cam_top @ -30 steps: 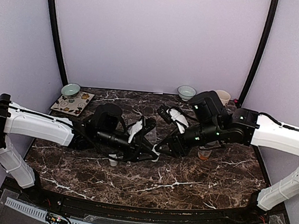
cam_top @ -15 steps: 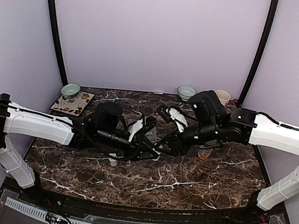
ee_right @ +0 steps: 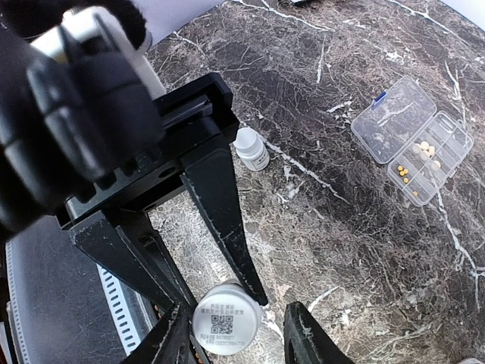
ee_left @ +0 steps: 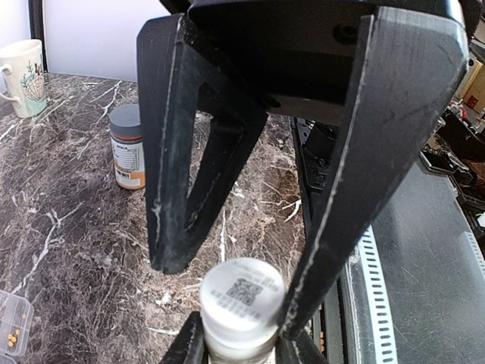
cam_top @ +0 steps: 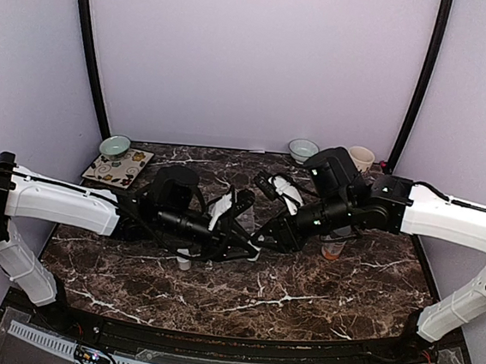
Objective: Sort the pills into containers
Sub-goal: Screw the lid of the pill bottle onto the pill bottle.
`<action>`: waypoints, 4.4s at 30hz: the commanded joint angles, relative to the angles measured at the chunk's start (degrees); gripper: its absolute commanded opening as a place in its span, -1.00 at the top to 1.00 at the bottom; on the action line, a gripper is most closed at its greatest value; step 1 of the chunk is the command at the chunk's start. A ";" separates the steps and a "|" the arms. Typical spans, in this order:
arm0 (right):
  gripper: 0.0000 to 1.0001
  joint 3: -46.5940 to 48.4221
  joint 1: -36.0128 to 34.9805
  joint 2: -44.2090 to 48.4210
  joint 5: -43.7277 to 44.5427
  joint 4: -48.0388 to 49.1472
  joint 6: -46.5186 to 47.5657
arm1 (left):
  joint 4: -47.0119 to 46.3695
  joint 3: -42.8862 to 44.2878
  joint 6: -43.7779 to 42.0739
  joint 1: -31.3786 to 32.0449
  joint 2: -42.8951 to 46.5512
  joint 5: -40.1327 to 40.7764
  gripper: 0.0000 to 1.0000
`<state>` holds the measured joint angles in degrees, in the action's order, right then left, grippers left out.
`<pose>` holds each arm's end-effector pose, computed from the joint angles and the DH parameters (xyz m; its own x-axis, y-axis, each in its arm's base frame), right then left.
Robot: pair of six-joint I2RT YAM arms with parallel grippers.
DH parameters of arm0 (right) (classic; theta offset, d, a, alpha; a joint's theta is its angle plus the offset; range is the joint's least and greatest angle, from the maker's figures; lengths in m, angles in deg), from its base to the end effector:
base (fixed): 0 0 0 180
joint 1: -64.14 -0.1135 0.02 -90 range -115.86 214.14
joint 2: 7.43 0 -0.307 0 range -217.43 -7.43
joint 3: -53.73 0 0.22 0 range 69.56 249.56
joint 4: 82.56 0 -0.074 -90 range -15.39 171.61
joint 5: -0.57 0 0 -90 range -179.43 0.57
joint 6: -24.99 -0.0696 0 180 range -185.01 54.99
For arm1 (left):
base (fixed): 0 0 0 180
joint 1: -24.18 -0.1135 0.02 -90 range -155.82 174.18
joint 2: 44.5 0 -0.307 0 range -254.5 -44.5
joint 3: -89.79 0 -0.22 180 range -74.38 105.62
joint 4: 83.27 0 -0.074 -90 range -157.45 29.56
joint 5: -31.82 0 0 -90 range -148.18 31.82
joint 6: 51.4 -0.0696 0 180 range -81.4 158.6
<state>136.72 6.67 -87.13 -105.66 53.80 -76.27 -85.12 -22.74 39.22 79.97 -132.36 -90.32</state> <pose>0.1407 0.2567 0.3370 -0.5219 -0.4696 -0.7121 -0.8383 0.4368 0.3263 0.1610 -0.3026 0.3014 -0.1894 0.2623 -0.9462 0.9818 0.0618 -0.1794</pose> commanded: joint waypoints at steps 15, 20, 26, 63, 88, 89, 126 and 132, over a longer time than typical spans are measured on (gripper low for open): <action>0.52 0.80 0.87 -1.67 -2.25 1.91 -0.42 | 1.63 2.76 -1.21 0.10 2.16 0.29 0.87; 0.59 2.15 0.87 -2.67 -2.22 1.14 -1.26 | 3.16 3.57 -2.13 0.51 1.88 3.29 0.90; 0.61 6.42 0.73 -5.56 0.45 -1.90 -4.11 | 3.75 4.24 -3.25 1.48 1.24 7.32 0.91; 0.12 21.17 -4.40 -16.45 14.66 -10.61 -26.79 | -5.41 3.57 -7.29 8.72 -0.01 30.36 0.94; -0.03 4.61 -3.81 3.99 15.96 3.31 -14.86 | 0.46 2.31 -0.28 5.28 4.74 13.60 1.00; -0.03 3.82 -3.74 4.97 15.83 3.51 -14.05 | 0.90 2.55 -0.02 5.11 4.71 13.06 1.00; 0.00 -5.10 -3.50 11.30 4.28 8.62 -2.77 | 9.66 9.39 6.27 0.11 2.26 -8.07 1.00; 0.01 -4.99 -3.44 10.27 2.93 9.58 -2.97 | 9.77 10.01 6.01 0.03 1.75 -8.46 1.00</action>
<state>130.66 3.02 -76.12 -100.87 60.22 -79.22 -75.85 -14.99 45.38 80.21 -130.54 -97.07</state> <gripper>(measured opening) 0.499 0.284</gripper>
